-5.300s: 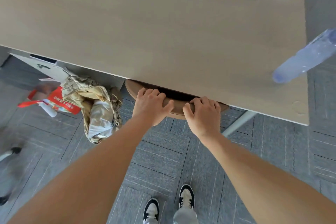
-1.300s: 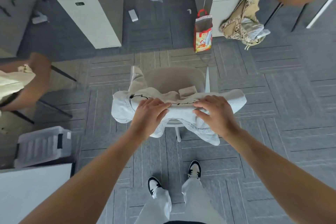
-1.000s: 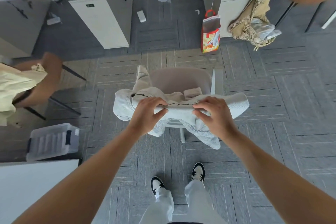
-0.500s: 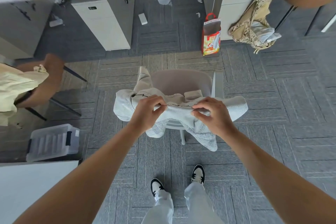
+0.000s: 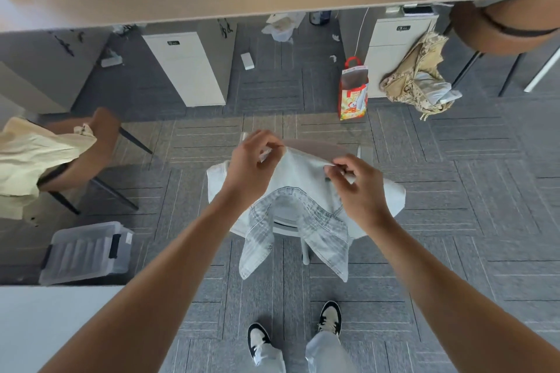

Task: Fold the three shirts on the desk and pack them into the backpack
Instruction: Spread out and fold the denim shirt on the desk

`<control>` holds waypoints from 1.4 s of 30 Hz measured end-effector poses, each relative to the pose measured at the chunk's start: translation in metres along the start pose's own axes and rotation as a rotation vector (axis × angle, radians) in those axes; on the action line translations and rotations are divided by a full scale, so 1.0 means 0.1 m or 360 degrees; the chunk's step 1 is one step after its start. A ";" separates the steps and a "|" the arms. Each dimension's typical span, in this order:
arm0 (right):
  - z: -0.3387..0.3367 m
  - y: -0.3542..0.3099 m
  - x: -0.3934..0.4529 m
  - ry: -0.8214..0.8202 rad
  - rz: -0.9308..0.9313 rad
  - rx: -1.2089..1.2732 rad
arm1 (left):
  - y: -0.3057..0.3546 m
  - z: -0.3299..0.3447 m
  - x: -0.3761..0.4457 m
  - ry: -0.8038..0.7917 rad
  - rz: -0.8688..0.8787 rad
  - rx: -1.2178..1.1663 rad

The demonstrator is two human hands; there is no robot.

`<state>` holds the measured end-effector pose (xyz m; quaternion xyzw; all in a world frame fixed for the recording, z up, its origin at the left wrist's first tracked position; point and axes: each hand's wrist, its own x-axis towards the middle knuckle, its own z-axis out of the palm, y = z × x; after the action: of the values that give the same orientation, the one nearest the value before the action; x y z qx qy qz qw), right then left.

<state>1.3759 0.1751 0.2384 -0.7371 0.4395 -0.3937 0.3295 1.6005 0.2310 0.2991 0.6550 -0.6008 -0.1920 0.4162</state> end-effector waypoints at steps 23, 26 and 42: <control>0.21 -1.02 0.08 0.0248 0.0005 -0.0403 | 0.81 -1.06 0.31 0.0381 0.0062 -0.0411; 0.19 -1.13 0.24 0.0208 0.0023 -0.0200 | 0.75 -1.16 0.30 0.0432 0.0054 -0.0343; -0.21 -2.07 0.88 0.0204 -0.0329 0.0136 | 0.63 -0.88 -0.01 0.0751 0.0095 -0.0207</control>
<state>1.4646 0.1743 0.4459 -0.7371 0.3642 -0.4901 0.2896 1.6268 0.2642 0.3985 0.6355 -0.4923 -0.0598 0.5917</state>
